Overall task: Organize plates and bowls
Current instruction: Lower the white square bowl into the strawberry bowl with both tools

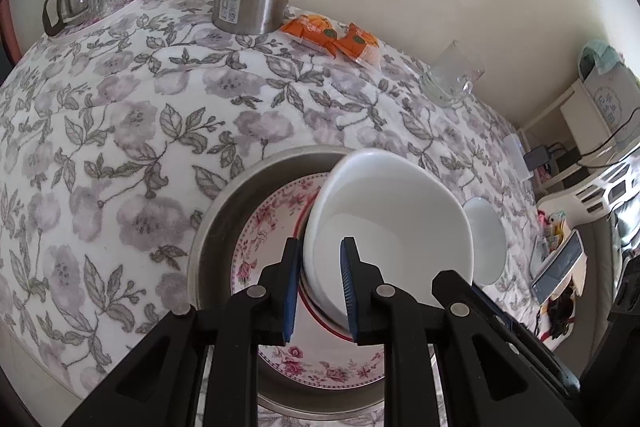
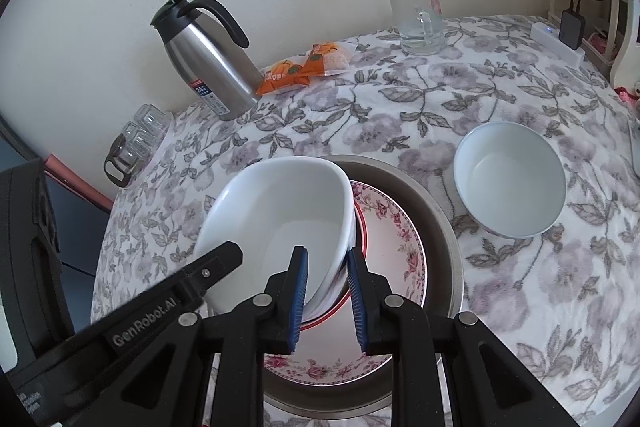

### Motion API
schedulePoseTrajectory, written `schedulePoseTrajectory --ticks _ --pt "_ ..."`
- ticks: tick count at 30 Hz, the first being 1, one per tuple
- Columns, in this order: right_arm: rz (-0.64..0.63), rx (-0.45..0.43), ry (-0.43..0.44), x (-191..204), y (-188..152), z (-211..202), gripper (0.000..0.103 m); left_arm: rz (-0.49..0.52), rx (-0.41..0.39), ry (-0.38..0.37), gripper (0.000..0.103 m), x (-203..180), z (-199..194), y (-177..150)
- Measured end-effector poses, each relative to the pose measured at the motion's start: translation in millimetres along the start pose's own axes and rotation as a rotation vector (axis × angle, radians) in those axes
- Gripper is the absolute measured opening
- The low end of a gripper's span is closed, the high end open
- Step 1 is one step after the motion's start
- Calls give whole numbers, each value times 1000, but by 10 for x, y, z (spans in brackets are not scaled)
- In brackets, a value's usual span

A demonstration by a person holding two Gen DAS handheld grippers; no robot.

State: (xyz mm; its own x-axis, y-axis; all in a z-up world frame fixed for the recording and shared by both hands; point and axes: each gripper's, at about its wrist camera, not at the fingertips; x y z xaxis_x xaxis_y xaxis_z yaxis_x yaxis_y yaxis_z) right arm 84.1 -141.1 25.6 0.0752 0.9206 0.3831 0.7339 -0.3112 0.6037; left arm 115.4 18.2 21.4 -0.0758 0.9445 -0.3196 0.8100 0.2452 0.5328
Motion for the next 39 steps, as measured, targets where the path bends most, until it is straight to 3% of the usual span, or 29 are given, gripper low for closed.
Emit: schedulePoseTrajectory --ticks 24,36,39 --pt "5 -6 2 -4 21 -39 24 -3 -34 -11 19 -2 -98 38" --pt "16 -71 -3 -13 108 -206 25 -9 -137 20 22 35 -331 142" --pt "13 -80 -17 -25 129 -234 25 -10 -162 68 23 71 -368 168"
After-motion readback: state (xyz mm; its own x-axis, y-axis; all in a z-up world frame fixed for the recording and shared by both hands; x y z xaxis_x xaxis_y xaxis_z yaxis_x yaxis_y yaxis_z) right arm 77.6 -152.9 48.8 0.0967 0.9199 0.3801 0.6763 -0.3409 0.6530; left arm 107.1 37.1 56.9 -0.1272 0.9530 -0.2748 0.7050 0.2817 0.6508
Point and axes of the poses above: each gripper's, at about its wrist camera, not at the fingertips, and z roughly the way its jaws point, x to its left, y to its top, and after that the axes turned 11 degrees about -x, right-handed
